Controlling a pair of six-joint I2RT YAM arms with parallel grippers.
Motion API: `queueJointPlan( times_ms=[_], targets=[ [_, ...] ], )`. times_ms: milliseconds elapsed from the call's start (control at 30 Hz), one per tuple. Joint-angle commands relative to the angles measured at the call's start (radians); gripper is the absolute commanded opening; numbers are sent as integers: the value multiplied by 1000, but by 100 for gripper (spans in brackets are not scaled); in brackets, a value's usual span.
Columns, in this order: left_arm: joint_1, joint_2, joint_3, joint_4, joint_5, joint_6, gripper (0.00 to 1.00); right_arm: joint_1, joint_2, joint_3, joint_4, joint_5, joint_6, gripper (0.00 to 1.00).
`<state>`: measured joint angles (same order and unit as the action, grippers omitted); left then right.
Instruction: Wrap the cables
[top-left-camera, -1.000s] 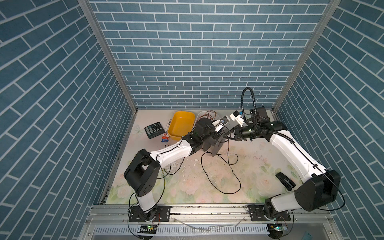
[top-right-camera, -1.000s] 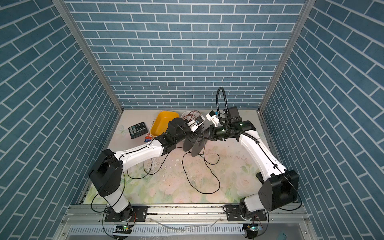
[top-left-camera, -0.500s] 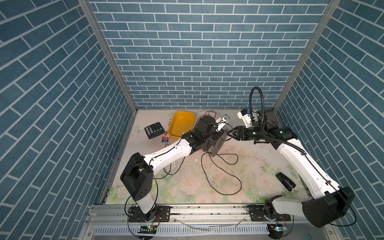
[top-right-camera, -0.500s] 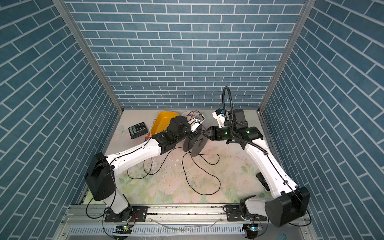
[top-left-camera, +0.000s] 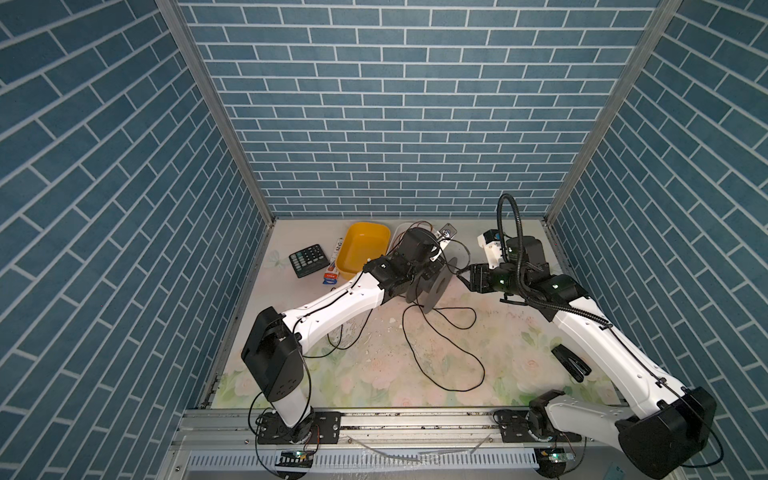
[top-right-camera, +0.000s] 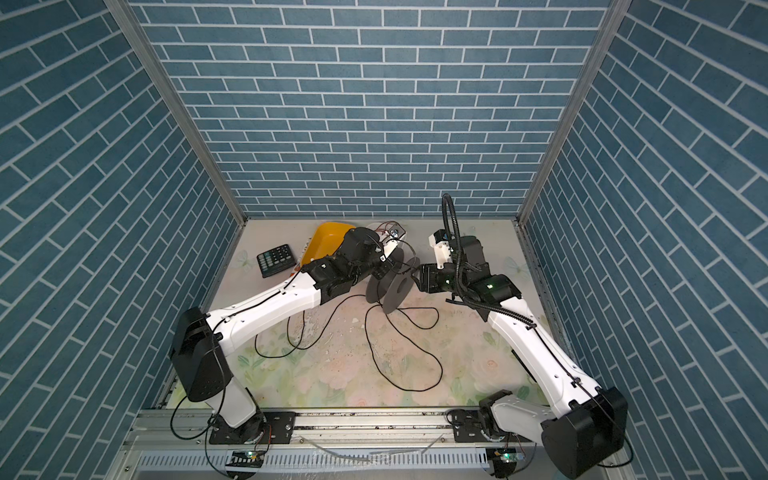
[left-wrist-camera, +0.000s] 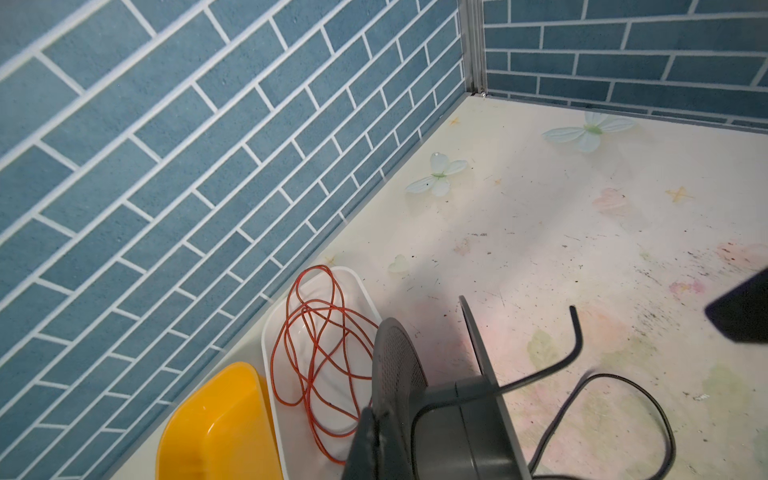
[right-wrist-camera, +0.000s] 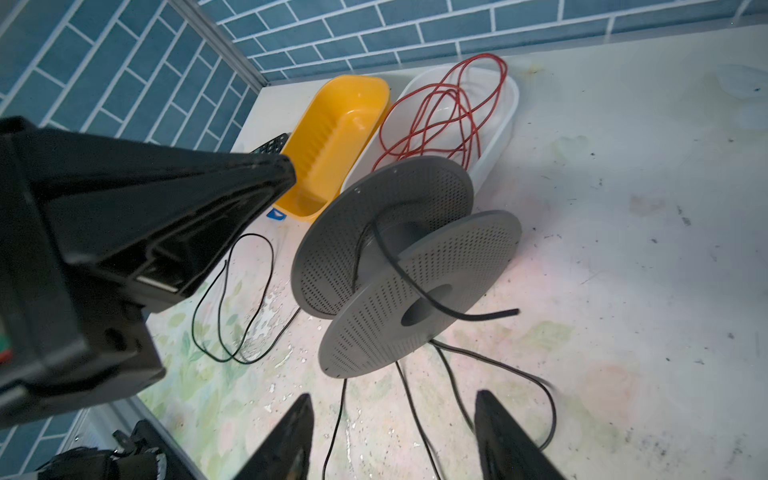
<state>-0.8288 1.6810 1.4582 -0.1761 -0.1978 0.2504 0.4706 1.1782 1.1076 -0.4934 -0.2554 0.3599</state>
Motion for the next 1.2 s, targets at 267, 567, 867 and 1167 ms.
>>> queueJointPlan(
  times_ms=[267, 567, 867, 1167],
  targets=[
    [19, -93, -59, -82, 46, -121, 42, 5, -82, -157, 60, 125, -7, 61],
    [25, -134, -85, -118, 86, -169, 50, 1, -16, -124, 86, 202, -106, 57],
    [49, -173, -80, -185, 109, -212, 58, 11, 47, -109, 158, 217, -315, 59],
    [53, -159, -84, -177, 140, -235, 59, 73, 136, -84, 247, 293, -478, 56]
  ],
)
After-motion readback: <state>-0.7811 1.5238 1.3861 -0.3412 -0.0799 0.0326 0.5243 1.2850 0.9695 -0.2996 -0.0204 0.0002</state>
